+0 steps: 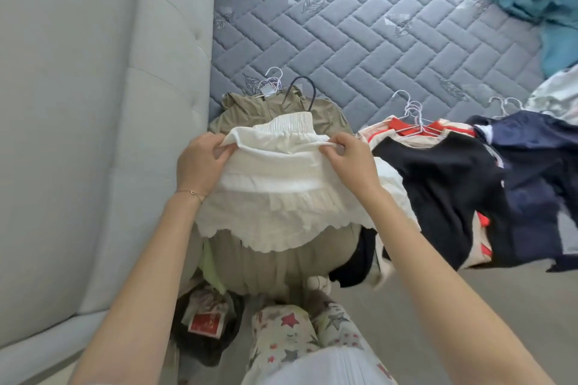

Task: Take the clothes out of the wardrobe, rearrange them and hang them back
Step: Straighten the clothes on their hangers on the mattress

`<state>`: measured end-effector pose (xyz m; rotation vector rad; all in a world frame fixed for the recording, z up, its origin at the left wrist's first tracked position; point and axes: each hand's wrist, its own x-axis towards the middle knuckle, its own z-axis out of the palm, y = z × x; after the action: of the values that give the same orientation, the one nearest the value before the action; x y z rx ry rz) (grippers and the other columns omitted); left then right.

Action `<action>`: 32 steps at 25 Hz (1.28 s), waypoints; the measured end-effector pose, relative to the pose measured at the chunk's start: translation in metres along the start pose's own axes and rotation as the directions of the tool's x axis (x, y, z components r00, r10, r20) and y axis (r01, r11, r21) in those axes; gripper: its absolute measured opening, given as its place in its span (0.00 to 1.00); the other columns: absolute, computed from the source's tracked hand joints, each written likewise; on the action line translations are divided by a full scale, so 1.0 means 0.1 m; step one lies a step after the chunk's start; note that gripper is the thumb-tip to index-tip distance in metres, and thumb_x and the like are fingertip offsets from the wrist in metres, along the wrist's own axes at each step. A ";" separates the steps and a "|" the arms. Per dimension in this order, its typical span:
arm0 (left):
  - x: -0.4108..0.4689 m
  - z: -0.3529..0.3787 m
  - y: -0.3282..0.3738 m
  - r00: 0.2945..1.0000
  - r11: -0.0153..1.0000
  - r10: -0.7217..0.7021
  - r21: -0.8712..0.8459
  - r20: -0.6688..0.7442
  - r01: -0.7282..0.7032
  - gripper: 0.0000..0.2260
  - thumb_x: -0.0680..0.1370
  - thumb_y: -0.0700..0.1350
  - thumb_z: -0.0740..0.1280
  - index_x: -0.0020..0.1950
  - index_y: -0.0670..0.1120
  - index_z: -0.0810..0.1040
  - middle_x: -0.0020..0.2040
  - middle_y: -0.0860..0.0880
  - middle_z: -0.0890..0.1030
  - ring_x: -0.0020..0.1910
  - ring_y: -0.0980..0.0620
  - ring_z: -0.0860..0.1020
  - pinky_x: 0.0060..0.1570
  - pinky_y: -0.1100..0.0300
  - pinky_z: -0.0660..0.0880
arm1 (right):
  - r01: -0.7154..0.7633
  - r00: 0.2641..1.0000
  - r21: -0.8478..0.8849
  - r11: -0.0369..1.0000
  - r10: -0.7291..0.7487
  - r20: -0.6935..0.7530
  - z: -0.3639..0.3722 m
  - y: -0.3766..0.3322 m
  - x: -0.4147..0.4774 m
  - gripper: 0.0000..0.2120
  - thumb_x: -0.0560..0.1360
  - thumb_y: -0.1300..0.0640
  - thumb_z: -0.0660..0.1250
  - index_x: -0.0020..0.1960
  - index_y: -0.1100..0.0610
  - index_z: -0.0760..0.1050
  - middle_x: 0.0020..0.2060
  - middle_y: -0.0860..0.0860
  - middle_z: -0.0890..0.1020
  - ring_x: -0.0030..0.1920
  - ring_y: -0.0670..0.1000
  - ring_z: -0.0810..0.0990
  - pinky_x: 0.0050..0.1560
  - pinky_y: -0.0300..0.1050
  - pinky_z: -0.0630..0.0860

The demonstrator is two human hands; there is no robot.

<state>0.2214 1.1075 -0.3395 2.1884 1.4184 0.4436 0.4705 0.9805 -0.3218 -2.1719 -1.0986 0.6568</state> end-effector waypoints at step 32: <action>-1.70 1.70 4.51 0.926 0.932 0.351 -0.147 0.137 -0.332 0.12 0.78 0.47 0.68 0.42 0.39 0.78 0.39 0.43 0.78 0.41 0.43 0.74 0.42 0.47 0.71 | -0.150 0.909 0.187 0.971 0.210 -0.361 -4.01 2.75 -2.19 0.03 0.73 0.57 0.70 0.43 0.56 0.78 0.37 0.42 0.79 0.43 0.44 0.76 0.41 0.34 0.67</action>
<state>0.5796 0.7608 -0.2274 2.3174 0.9003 0.4475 0.7641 0.5507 -0.2058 -2.1610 -0.6274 0.3612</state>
